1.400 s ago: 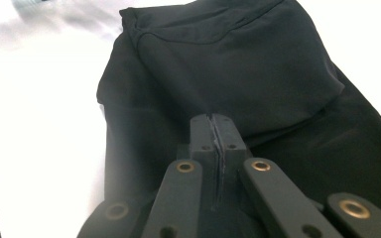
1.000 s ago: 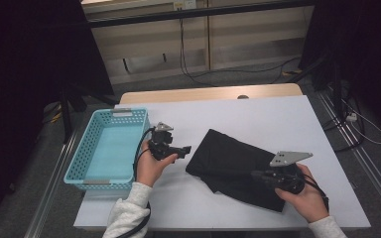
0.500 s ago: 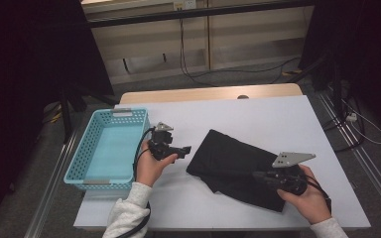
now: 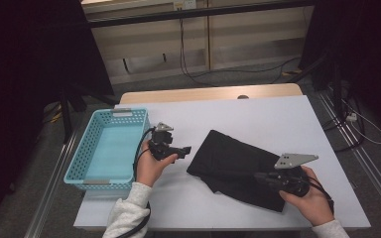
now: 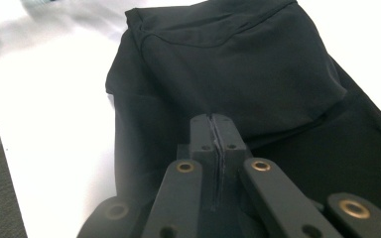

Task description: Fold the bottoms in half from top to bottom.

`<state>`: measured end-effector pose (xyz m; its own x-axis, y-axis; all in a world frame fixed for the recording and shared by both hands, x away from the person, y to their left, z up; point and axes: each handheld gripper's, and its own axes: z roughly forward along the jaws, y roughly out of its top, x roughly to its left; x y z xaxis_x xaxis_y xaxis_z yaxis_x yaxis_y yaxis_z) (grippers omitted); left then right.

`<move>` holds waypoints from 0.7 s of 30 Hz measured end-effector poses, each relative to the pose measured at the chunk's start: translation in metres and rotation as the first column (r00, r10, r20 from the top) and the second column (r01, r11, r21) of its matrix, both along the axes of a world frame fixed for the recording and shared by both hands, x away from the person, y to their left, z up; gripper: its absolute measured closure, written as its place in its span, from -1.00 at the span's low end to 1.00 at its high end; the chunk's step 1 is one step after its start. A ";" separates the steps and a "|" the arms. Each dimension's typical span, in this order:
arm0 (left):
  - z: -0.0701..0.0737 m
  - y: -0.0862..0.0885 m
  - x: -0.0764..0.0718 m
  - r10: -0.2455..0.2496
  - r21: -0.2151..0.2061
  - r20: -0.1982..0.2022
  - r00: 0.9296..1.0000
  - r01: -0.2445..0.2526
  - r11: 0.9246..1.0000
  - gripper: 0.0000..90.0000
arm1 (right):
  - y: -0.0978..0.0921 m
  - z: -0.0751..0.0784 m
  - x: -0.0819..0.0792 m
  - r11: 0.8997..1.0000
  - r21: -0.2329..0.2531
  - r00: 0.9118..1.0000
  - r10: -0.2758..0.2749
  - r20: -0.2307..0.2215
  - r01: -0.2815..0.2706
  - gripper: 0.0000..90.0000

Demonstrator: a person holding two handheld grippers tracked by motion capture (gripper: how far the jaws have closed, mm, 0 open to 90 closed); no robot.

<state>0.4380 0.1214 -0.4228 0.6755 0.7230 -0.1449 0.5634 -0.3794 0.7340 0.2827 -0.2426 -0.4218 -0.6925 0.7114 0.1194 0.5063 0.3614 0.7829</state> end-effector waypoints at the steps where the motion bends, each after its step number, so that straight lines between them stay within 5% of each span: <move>1: 0.000 0.000 0.000 -0.003 0.001 -0.003 1.000 0.003 1.000 -0.69 | 0.000 0.000 0.000 1.000 0.001 1.000 0.001 0.001 -0.001 0.99; 21: 0.000 0.000 0.000 0.002 0.007 0.003 1.000 -0.002 1.000 -0.70 | -0.008 0.002 -0.007 1.000 0.015 1.000 -0.007 0.001 0.007 0.99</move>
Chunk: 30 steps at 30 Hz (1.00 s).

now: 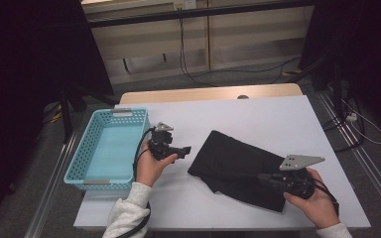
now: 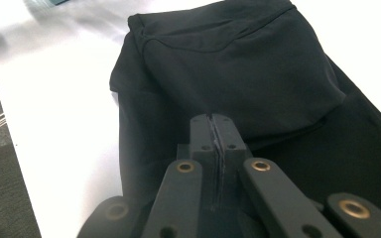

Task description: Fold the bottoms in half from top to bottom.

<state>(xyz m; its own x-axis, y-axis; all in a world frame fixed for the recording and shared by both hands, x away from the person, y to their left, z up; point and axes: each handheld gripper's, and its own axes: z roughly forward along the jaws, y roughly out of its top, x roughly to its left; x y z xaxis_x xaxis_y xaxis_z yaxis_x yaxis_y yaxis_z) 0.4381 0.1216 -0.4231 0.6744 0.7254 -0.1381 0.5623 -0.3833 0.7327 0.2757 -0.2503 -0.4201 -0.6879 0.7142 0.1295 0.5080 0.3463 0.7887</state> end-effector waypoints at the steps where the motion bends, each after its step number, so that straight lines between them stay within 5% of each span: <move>1: 0.000 0.000 0.000 0.001 -0.002 -0.003 1.000 -0.001 1.000 -0.70 | 0.000 0.000 0.000 1.000 0.000 1.000 -0.001 0.000 0.001 0.99; 30: 0.000 0.000 0.000 -0.006 0.005 -0.009 1.000 0.006 1.000 -0.70 | -0.014 0.000 -0.009 1.000 0.016 1.000 -0.024 -0.003 0.025 0.99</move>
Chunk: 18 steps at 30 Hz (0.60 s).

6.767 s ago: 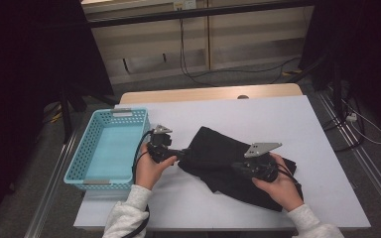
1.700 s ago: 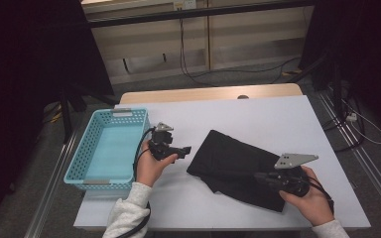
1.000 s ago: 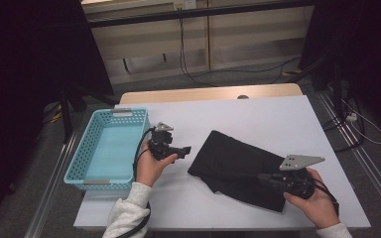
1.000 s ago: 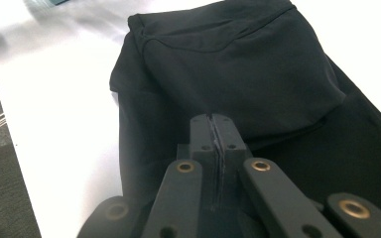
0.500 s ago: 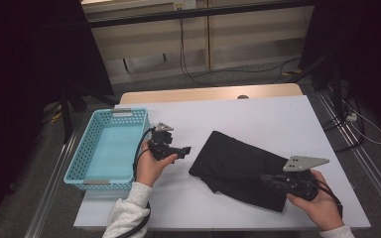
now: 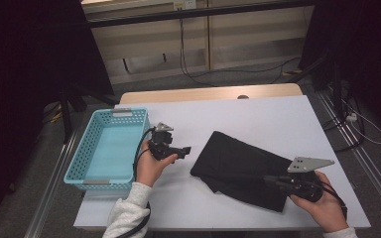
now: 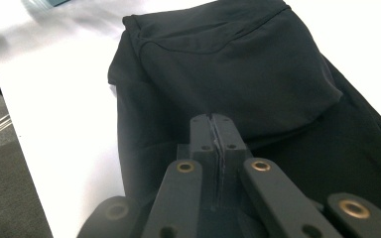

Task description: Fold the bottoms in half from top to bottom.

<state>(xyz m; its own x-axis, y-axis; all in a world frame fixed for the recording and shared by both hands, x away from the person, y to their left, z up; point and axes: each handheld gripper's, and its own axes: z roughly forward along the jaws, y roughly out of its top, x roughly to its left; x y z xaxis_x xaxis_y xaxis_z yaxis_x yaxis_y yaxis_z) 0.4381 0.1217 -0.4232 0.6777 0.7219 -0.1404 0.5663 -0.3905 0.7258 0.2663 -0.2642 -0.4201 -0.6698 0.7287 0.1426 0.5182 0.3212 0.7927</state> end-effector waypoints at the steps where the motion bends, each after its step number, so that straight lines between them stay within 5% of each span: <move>1: 0.000 0.000 0.000 0.001 -0.001 0.000 1.000 -0.001 1.000 -0.70 | -0.001 0.000 0.000 1.000 0.001 1.000 -0.001 -0.001 0.001 0.99; 18: 0.000 0.000 0.000 0.002 -0.004 -0.001 1.000 -0.002 1.000 -0.70 | -0.006 -0.001 -0.004 1.000 -0.002 1.000 -0.007 -0.005 0.007 0.99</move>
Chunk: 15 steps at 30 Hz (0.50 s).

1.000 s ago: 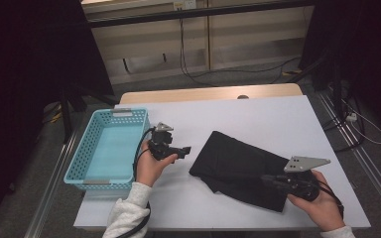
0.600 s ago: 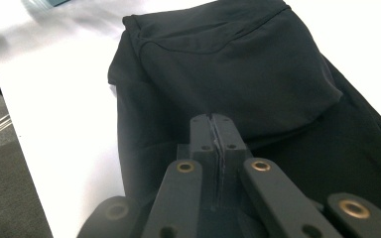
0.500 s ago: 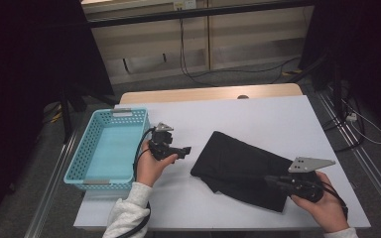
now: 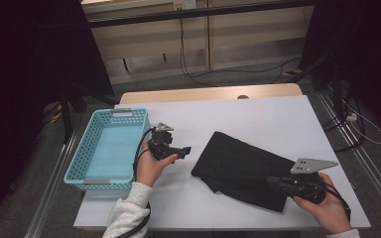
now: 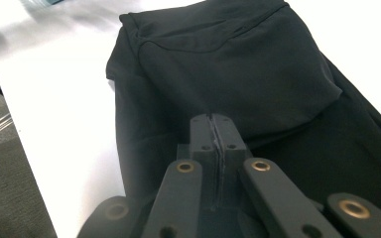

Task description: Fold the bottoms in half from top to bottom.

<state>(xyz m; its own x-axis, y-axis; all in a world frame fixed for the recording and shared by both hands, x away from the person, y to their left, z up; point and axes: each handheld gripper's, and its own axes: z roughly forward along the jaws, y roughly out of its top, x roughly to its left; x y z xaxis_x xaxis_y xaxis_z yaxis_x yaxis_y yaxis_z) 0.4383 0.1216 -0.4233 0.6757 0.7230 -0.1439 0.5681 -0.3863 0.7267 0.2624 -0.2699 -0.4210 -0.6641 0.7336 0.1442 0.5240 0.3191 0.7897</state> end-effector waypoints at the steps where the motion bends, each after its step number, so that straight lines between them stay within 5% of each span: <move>1: 0.000 0.000 0.000 0.000 0.001 0.000 1.000 0.000 1.000 -0.70 | 0.000 0.000 0.000 1.000 -0.001 1.000 0.001 0.000 -0.001 0.99; 15: 0.000 0.000 0.001 0.004 0.001 0.004 1.000 -0.004 1.000 -0.70 | -0.003 0.001 -0.003 1.000 0.001 1.000 -0.003 0.001 0.003 0.99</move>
